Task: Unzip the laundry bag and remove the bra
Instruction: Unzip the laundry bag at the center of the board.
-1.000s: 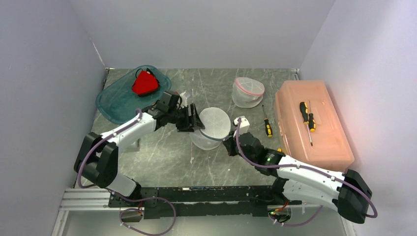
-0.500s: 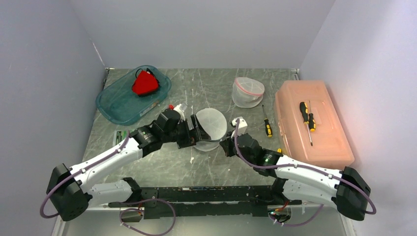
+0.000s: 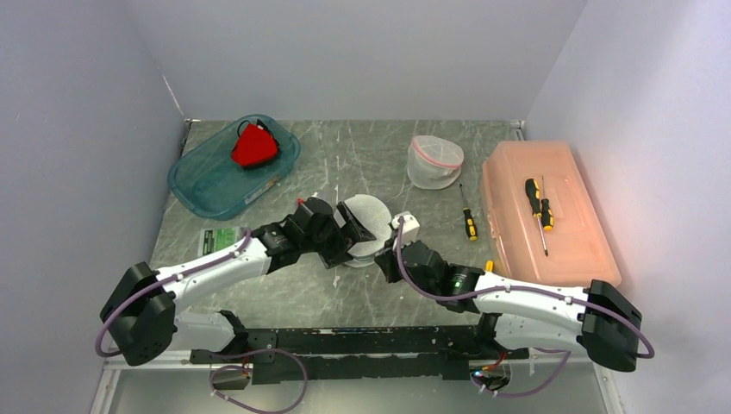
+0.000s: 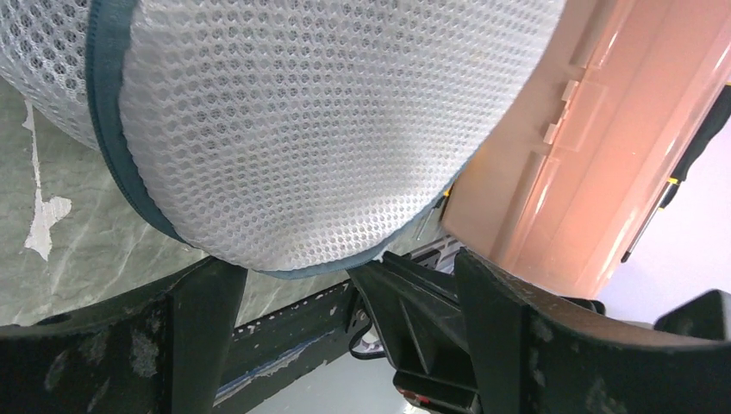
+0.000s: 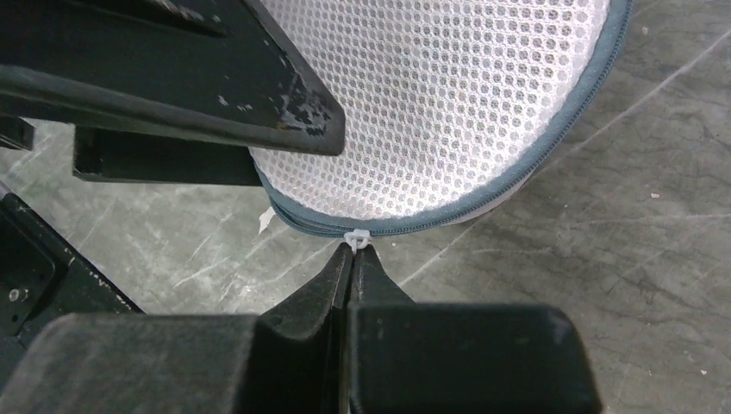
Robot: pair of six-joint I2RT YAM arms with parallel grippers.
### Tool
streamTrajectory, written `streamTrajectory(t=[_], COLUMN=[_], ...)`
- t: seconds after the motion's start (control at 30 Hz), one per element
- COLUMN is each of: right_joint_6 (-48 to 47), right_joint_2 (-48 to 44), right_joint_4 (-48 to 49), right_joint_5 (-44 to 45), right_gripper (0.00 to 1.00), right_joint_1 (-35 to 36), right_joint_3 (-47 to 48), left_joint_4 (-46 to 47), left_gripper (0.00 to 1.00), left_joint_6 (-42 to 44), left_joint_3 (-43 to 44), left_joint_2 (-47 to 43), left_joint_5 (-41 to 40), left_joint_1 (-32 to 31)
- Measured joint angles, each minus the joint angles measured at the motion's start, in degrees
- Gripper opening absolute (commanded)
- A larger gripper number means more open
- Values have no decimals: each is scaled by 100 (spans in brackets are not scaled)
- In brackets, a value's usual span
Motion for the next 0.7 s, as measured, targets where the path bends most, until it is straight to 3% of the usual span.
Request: streamTrajectory(t=[0.27, 0.57, 0.7], right_joint_6=[-2, -81, -98], right_joint_2=[92, 201, 286], right_joint_4=[70, 151, 210], right_joint_5=[105, 168, 131], right_gripper=[0, 0, 0], right_joint_1=[26, 26, 28], right_joint_3=[28, 181, 223], left_joint_4=[-28, -538, -409], left_gripper=[94, 94, 93], left_joint_6=[-170, -304, -382], left_joint_3=[-129, -525, -640], left_joint_2=[-20, -1338, -1075], left_joint_5=[35, -72, -61], left_joint_1=[-26, -52, -74])
